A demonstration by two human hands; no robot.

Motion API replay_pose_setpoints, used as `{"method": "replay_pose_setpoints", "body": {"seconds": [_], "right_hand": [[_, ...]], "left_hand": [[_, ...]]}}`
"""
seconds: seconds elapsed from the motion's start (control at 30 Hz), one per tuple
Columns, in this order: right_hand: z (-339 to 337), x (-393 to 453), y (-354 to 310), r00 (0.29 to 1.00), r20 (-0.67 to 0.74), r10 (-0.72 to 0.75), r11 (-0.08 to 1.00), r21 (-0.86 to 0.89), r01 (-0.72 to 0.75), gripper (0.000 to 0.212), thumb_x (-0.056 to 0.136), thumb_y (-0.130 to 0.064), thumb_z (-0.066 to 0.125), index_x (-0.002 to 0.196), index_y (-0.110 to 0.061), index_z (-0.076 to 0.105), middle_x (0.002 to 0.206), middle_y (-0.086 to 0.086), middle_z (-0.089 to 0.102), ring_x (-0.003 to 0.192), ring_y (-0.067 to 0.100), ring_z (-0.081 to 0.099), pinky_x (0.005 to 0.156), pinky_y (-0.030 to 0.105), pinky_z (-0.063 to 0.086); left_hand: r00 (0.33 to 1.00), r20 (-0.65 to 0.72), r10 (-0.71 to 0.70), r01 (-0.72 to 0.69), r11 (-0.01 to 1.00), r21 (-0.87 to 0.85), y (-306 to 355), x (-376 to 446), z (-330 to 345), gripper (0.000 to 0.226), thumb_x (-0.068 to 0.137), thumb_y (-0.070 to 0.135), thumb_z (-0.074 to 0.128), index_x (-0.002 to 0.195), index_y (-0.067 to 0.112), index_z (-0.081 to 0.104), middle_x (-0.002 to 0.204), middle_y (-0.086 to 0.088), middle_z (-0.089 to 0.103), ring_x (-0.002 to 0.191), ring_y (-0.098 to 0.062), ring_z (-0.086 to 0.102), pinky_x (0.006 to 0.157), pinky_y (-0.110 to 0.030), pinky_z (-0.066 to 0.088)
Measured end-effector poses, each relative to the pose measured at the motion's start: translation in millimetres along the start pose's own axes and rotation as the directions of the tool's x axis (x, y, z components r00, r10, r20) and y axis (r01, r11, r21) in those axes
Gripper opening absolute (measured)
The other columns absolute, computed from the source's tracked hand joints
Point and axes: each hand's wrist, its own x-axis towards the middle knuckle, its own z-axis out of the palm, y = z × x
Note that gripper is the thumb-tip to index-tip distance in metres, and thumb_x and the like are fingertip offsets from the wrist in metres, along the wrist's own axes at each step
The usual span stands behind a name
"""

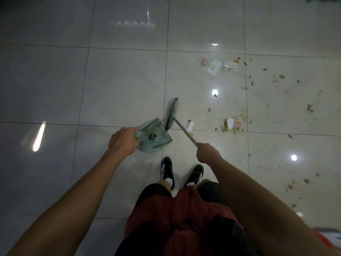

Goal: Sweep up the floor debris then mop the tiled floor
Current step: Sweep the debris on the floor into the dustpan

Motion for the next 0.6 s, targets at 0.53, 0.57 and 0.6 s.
{"method": "replay_pose_setpoints", "body": {"seconds": [0.53,0.57,0.6], "right_hand": [[1.6,-17.3,164.4,0.997,-0.080,-0.006,0.977,-0.213,-0.011,0.033,0.101,-0.023,0.038,0.127,-0.020,0.058,0.109,0.001,0.065,0.093,0.020,0.068,0.074,0.034,0.054],[2.1,-19.3,177.7,0.997,-0.081,-0.007,0.977,-0.212,-0.011,0.033,0.101,-0.023,0.039,0.126,-0.020,0.058,0.108,0.001,0.065,0.093,0.020,0.068,0.074,0.033,0.053],[2.5,-20.8,191.0,0.996,-0.085,-0.005,0.977,-0.212,-0.013,0.032,0.101,-0.023,0.039,0.126,-0.020,0.059,0.107,0.000,0.065,0.092,0.020,0.068,0.073,0.033,0.053]], "left_hand": [[1.000,0.022,0.017,-0.019,0.996,0.092,134.0,-29.4,28.2,0.002,0.082,0.033,0.064,0.081,0.032,0.065,0.081,0.002,0.060,0.070,-0.025,0.056,0.062,-0.028,0.041],[0.999,0.025,0.028,-0.030,0.995,0.093,146.3,-33.9,32.3,0.002,0.084,0.032,0.064,0.083,0.033,0.065,0.083,0.001,0.060,0.071,-0.025,0.056,0.063,-0.028,0.041],[0.999,0.026,0.038,-0.040,0.995,0.092,157.7,-37.9,35.9,0.003,0.085,0.031,0.063,0.083,0.034,0.065,0.084,0.001,0.060,0.072,-0.025,0.056,0.063,-0.028,0.041]]}}
